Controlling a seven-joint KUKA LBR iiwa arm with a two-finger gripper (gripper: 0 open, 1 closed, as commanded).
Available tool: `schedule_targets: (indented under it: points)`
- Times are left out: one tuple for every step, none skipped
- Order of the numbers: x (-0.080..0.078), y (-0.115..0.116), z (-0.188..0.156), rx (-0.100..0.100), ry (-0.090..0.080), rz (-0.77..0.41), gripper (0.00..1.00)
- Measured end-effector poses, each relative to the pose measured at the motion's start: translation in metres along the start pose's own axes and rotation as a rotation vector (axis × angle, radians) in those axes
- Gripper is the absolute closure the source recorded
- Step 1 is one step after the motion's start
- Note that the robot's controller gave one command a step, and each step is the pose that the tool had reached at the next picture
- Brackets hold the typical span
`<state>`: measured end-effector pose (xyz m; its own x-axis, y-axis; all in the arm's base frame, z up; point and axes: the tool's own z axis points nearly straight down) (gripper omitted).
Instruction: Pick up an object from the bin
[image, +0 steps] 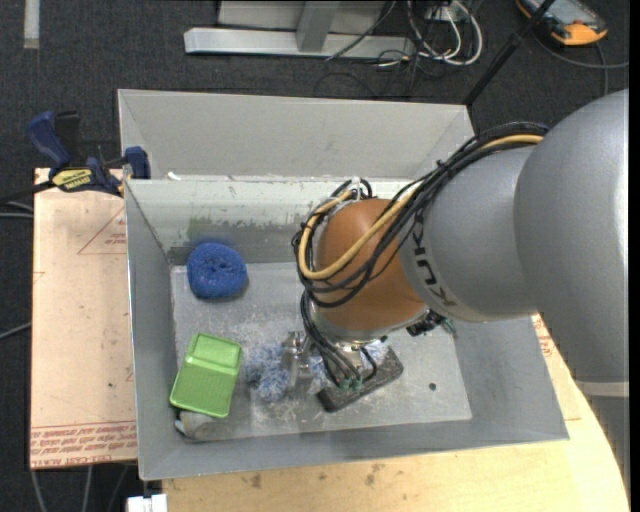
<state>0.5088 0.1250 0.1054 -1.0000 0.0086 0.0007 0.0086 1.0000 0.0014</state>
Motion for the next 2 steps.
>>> schedule_targets:
  points:
    - [0.000, 0.000, 0.000, 0.000, 0.000, 0.000, 1.00]
    - [0.005, -0.008, -0.125, 0.000, -0.002, 0.037, 1.00]
